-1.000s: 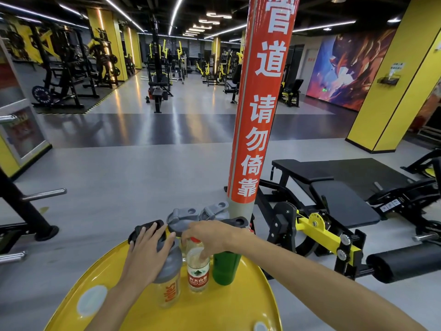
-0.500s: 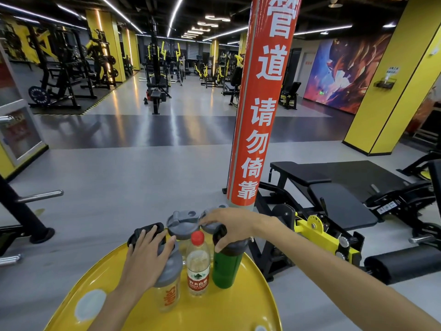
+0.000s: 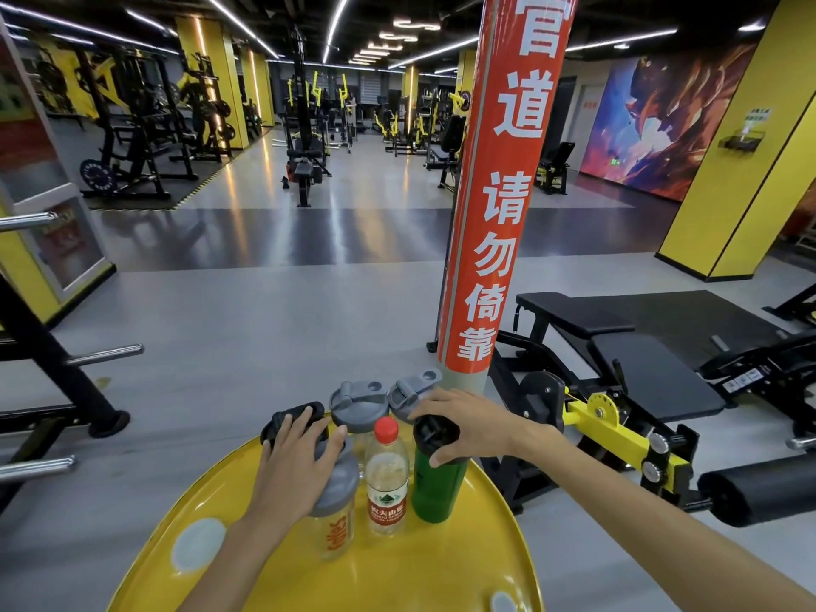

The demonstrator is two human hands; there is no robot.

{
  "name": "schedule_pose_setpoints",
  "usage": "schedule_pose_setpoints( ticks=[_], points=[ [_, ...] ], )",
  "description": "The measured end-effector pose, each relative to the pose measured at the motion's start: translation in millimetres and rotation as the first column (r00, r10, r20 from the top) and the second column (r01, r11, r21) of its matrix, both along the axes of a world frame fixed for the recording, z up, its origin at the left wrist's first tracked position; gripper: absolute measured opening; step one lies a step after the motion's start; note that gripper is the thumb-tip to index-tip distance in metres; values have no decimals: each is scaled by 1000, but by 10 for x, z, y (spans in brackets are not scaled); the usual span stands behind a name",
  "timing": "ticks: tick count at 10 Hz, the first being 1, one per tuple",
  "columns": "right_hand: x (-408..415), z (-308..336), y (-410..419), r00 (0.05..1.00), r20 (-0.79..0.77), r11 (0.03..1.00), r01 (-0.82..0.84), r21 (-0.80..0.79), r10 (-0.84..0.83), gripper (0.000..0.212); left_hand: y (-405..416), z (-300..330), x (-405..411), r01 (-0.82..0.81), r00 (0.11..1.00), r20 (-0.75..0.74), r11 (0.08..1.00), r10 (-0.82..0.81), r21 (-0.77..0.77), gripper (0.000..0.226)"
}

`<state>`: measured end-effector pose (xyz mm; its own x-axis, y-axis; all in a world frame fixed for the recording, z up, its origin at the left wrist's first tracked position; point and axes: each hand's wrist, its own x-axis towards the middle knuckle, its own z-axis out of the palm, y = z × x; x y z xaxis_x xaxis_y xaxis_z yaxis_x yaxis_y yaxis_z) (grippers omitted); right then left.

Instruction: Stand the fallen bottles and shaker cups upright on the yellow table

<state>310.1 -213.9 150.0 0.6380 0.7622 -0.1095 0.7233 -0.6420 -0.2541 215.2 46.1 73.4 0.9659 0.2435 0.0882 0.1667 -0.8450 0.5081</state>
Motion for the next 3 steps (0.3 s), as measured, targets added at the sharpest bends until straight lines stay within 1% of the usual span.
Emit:
schedule_pose_setpoints(
  ticks=[1,2,3],
  points=[
    [53,9,-13,1000,-25,1000,3,-27,-4,69,9,54,-9,13,999,-39,999,-15,-49,71],
    [49,106,17,992,-123,995,2,-100,-14,78,64,98,-22,55,995,-72,994,-63,-99,66],
    [149,408,46,965,-260,987,-13,-157,-29,85,206,340,28,99,990,-68,955,-122,-281,47]
  ],
)
